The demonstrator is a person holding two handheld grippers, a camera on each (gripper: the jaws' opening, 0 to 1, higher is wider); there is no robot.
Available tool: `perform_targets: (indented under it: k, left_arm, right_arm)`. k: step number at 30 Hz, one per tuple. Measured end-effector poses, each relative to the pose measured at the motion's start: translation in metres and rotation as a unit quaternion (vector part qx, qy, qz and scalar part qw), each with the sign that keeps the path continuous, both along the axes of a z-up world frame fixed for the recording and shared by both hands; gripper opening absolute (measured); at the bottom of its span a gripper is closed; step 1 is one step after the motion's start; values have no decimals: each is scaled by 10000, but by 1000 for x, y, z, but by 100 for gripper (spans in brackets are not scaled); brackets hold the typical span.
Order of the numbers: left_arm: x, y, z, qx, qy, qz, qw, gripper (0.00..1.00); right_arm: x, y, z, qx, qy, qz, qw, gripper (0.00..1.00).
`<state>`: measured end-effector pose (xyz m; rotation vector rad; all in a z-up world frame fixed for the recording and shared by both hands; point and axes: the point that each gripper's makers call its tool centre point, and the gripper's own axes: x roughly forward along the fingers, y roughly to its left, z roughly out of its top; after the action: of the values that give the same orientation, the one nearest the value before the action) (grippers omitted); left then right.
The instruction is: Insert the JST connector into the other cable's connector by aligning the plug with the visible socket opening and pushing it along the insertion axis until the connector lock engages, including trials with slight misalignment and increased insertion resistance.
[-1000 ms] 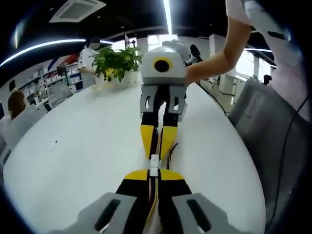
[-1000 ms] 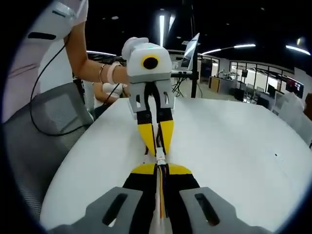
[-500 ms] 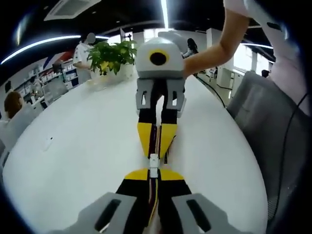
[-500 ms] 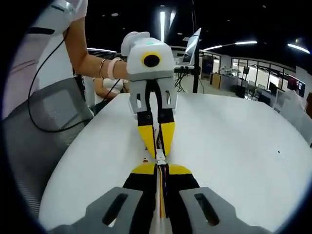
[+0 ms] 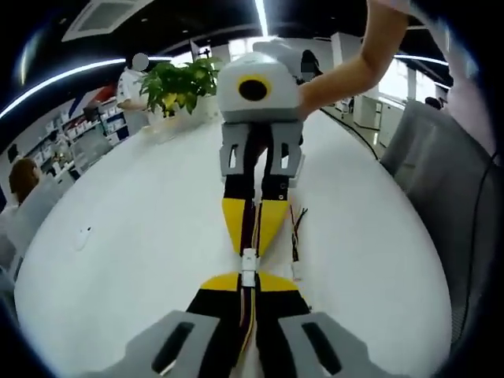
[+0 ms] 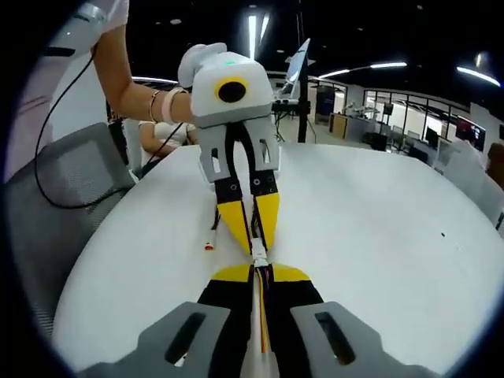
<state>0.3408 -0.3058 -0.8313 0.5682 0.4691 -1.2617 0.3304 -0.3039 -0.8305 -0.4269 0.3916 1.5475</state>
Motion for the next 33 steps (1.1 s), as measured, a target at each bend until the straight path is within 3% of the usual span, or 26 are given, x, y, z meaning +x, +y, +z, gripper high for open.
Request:
perform_targets:
  k: [9,28,33]
  left_arm:
    - [1,1,-10,65,117,51,9999,0]
    - [-3,2,-15,160,125,-18,9998,0]
    - [-6,2,-15,222,56,-51,9997,0]
  right_arm:
    - [2,0,-11,-94,69,-13,9999,3]
    - [-1,0,-17,-91,217,-86,9997,4]
    - [-1,1,-18,-95,57,-26,9999,4]
